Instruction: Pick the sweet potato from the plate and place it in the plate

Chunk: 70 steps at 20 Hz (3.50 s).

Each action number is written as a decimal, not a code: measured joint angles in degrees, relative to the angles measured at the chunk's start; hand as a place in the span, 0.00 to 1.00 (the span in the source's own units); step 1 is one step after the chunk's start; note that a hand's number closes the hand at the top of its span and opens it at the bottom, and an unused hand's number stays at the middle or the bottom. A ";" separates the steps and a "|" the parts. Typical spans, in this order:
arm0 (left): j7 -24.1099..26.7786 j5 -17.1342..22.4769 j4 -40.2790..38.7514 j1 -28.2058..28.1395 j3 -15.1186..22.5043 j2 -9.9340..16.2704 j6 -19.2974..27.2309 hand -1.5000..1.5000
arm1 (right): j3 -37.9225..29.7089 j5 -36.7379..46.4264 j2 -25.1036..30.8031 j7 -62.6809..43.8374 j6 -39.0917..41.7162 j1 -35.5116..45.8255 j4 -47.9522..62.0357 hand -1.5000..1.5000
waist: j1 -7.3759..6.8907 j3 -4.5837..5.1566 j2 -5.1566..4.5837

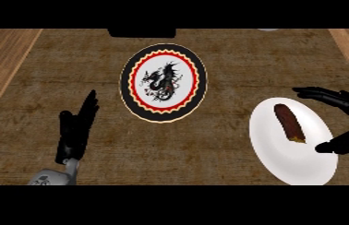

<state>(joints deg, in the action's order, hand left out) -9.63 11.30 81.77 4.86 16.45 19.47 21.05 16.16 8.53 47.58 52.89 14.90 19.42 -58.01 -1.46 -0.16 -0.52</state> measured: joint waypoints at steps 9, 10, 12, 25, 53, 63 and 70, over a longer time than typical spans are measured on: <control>-0.28 -0.76 -0.35 -0.26 -1.20 -0.52 -0.58 0.50 | 7.11 14.03 3.41 -3.16 0.51 7.19 1.18 0.00 | 0.40 0.17 0.35; -0.27 -0.86 0.02 -0.72 -1.29 -0.40 -0.71 0.50 | 8.04 15.32 3.25 -4.28 1.18 7.72 0.87 0.00 | 0.43 0.17 0.38; -0.53 -0.98 -0.47 -0.28 -1.83 -0.58 -1.00 0.50 | 9.47 17.78 2.19 -5.59 1.95 8.38 1.05 0.00 | 0.60 0.19 0.40; -1.33 -4.21 0.37 -1.37 -4.31 -3.51 -2.71 0.50 | 8.69 31.96 -5.44 -4.78 1.43 12.11 11.38 0.00 | 0.93 0.15 0.42; -1.37 -9.69 1.24 -3.10 -9.06 -7.90 -7.12 0.50 | 0.71 46.46 -15.14 2.46 -7.76 15.08 24.01 1.00 | 0.97 0.22 0.49; -2.76 -9.66 2.05 -2.31 -8.91 -7.49 -8.48 0.50 | -5.29 44.26 -36.50 -29.19 -12.27 21.39 21.65 1.00 | -0.90 0.85 1.24; -2.93 -10.14 1.33 -1.09 -7.14 -8.22 -9.50 0.50 | -5.77 43.32 -45.51 -55.75 -24.18 29.18 18.08 1.00 | -4.28 0.48 1.18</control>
<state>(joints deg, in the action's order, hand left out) -12.56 1.16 83.10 3.77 9.31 11.25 11.54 10.39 51.85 2.07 -2.86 -9.28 48.60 -39.93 -5.74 0.32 0.66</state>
